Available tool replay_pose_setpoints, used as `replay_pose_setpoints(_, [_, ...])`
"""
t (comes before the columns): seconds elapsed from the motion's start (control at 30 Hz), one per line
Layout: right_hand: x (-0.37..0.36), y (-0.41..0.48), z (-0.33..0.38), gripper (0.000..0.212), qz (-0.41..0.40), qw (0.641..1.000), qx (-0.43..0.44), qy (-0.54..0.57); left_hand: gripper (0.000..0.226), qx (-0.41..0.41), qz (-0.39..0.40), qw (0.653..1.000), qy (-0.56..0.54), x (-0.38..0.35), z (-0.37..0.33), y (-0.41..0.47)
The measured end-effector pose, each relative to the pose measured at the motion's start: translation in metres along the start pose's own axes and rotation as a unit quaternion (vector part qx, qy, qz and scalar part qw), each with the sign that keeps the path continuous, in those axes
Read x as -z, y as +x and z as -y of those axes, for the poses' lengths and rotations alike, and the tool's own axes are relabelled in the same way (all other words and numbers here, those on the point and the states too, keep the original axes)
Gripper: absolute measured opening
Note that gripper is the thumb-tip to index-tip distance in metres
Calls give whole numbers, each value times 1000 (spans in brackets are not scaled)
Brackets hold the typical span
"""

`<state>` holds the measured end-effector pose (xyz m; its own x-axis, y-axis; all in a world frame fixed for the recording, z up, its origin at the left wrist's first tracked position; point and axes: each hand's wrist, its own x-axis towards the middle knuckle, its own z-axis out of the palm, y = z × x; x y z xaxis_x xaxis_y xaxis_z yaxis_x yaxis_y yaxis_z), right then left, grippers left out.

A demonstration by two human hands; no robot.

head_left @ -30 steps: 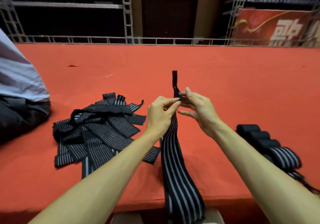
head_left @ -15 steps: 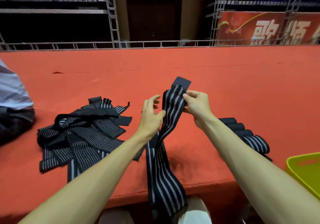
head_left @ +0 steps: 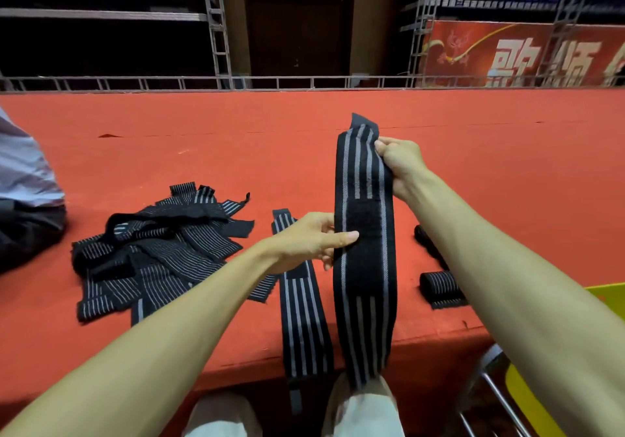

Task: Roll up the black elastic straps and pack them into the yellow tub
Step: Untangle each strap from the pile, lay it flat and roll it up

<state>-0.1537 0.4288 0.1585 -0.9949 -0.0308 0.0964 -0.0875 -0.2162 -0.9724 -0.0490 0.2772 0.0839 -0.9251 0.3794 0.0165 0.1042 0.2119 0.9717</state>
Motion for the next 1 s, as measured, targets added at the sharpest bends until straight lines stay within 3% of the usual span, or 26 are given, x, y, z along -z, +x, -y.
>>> replay_pose_setpoints(0.07, [3,10,-3,19,-3,1000,-18,3,19,-12,-7,1000,-21,-6,1,6])
replay_pose_setpoints(0.2, [6,27,-24,8,38,999,-33,-10,18,7,-54,998,-35,-13,23,19])
replay_pose_setpoints(0.37, [6,65,-82,25,43,995,-43,-78,18,67,-96,993,-26,-5,73,41])
replay_pose_setpoints(0.5, [-2,104,-133,25,33,992,-50,-108,24,118,-140,982,41,8,117,69])
replay_pose_setpoints(0.6, [-15,139,-172,25,26,990,-55,-125,34,151,-207,964,71,17,150,92])
replay_pose_setpoints(0.73, [-37,186,-219,18,-2,984,-59,-168,29,154,-292,941,78,30,172,124])
replay_pose_setpoints(0.8, [-48,206,-238,15,-11,981,-63,-182,22,157,-308,934,86,40,179,142])
replay_pose_setpoints(1.0, [-48,228,-275,21,-3,967,-111,-231,32,174,-309,931,80,48,185,154])
